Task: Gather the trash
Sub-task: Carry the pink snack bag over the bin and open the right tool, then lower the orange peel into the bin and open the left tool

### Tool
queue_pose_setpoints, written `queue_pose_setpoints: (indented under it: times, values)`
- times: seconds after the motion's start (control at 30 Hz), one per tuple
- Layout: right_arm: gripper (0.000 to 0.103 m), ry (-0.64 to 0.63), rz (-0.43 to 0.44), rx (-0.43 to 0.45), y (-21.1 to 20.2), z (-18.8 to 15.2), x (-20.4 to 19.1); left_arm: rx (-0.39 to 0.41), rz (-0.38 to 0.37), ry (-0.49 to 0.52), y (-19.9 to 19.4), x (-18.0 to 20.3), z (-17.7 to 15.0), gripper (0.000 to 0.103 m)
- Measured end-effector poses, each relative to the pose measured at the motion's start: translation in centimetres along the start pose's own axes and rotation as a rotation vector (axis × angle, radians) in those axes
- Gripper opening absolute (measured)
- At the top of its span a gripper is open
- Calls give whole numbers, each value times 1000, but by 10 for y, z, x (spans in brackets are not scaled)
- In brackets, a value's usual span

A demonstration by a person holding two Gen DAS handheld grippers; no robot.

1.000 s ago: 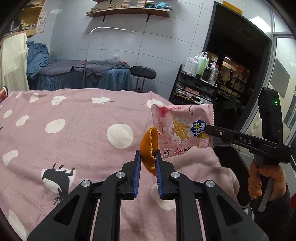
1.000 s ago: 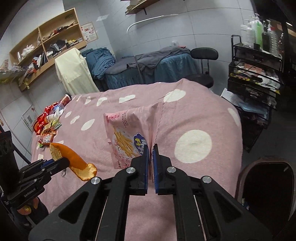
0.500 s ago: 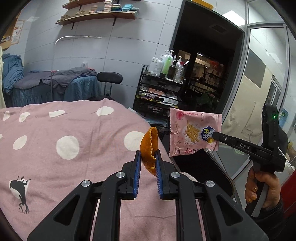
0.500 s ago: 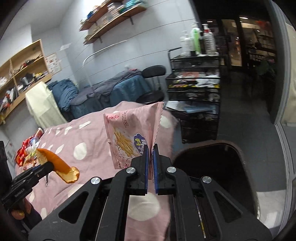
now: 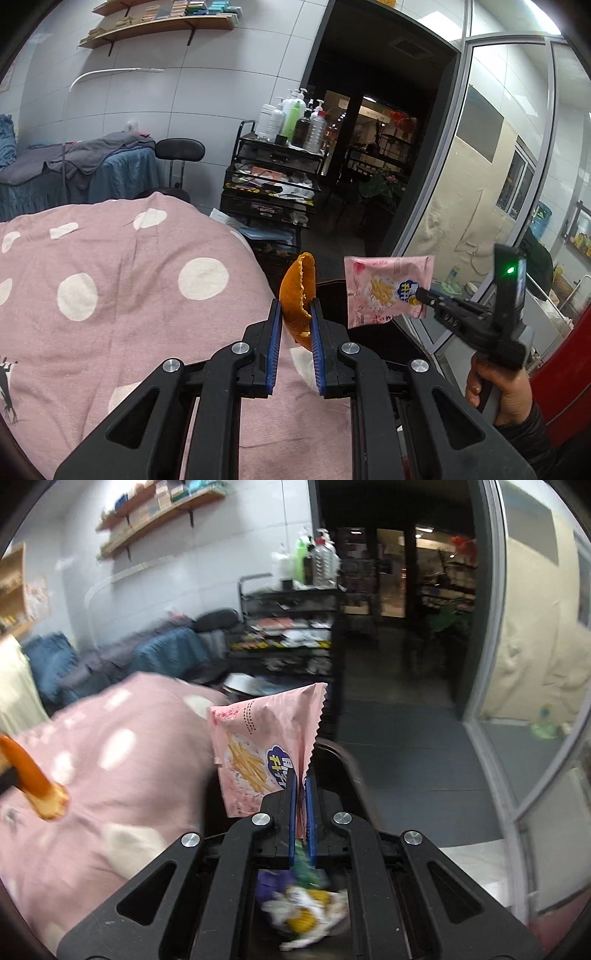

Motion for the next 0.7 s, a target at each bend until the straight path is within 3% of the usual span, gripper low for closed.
queue_pose_setpoints:
  times: [0.3, 0.37, 0.4, 0.43, 0.5, 0.7]
  values:
    - [7, -55, -75, -137, 34, -52, 8, -23, -33, 2, 10, 16, -6, 16]
    - [18, -57, -76, -162, 39, -62, 8, -28, -33, 11, 12, 19, -8, 16]
    - [31, -56, -76, -167, 42, -65, 7, -33, -35, 15, 13, 21, -9, 16]
    - [53, -50, -75, -167, 42, -69, 7, -36, -37, 18, 15, 23, -10, 16]
    - [70, -42, -83, -158, 38, -76, 9, -45, -41, 23, 17, 26, -12, 16]
    - [72, 25, -67, -136, 33, -75, 21, -59, -70, 33, 21, 42, -15, 16]
Point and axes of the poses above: each gripper's, at about its wrist camera, not at the fingertips, and y roughly the way its jaws point, x to its right, z to its top, the point moved 8 cm from there along y, roughly the way its jaws point, and after that the axes turned 10 degrees about -y, right-handed, at the moved point
